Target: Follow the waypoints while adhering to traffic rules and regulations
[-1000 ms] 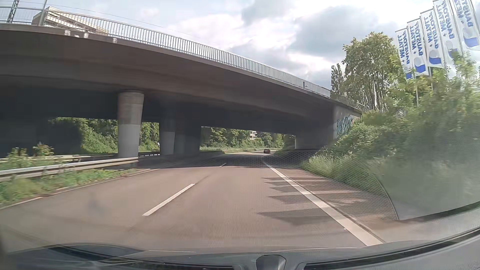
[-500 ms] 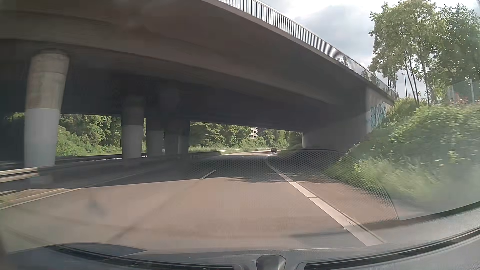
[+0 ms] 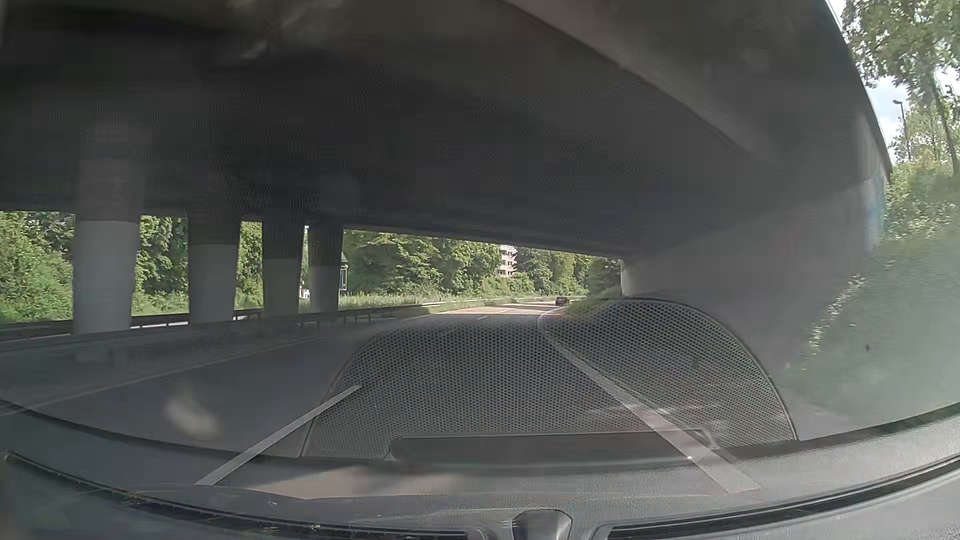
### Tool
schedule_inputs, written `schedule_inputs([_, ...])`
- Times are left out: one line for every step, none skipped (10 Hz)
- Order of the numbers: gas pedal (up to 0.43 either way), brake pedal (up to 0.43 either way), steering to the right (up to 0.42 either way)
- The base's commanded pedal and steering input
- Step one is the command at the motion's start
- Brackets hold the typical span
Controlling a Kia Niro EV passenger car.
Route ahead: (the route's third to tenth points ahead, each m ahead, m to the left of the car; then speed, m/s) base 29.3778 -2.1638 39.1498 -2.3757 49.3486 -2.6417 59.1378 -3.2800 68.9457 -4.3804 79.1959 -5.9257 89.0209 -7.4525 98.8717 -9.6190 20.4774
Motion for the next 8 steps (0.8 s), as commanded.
schedule_inputs([0.087,0.000,0.003])
schedule_inputs([0.087,0.000,0.004])
schedule_inputs([0.087,0.000,0.005])
schedule_inputs([0.087,0.000,0.006])
schedule_inputs([0.087,0.000,0.008])
schedule_inputs([0.087,0.000,0.009])
schedule_inputs([0.087,0.000,0.009])
schedule_inputs([0.087,0.000,0.009])
